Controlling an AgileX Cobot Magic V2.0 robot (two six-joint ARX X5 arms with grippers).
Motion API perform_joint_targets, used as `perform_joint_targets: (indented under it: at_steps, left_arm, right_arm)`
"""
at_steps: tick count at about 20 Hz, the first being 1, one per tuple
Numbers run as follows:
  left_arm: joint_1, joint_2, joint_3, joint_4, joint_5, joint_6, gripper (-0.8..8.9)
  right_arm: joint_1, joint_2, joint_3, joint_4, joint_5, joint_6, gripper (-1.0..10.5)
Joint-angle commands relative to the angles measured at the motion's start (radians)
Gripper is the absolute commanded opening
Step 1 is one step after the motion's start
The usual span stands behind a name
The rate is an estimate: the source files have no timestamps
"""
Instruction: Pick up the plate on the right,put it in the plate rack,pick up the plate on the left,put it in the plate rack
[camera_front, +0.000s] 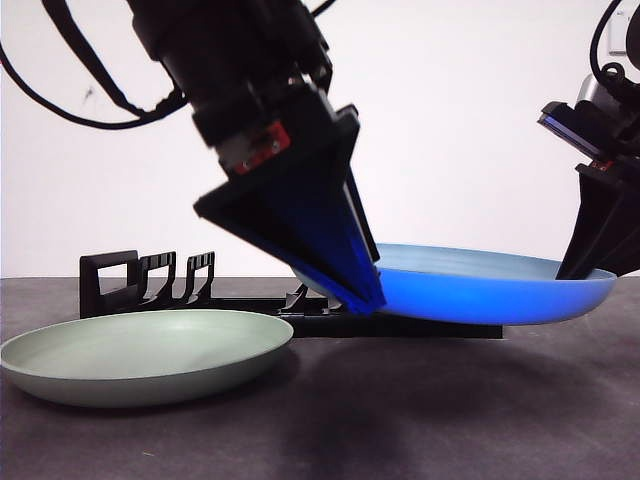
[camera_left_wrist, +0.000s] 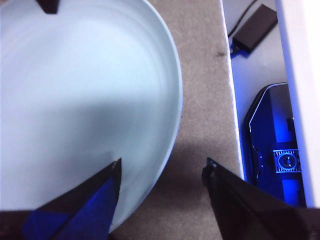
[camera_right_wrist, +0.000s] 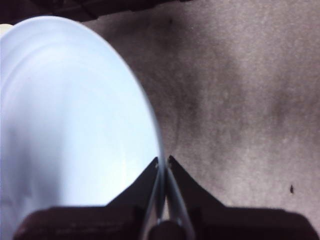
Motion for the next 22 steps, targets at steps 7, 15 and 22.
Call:
perform_joint_targets:
  at_steps: [7,15,22]
  left_arm:
    - [0.000,0.011,-0.006,0.040,0.031,0.044,-0.07]
    - [-0.001,0.018,-0.006,0.040,0.102,0.040,0.01]
    - [0.000,0.019,-0.006,0.039,0.069,0.040,2.10]
  right_arm:
    - [0.003,-0.003,0.003,0.005,-0.008,-0.013,-0.1]
    - [0.003,-0.049,0.004,-0.002,-0.008,-0.014,-0.1]
    - [0.003,-0.050,0.004,-0.032,-0.011,-0.031,-0.1]
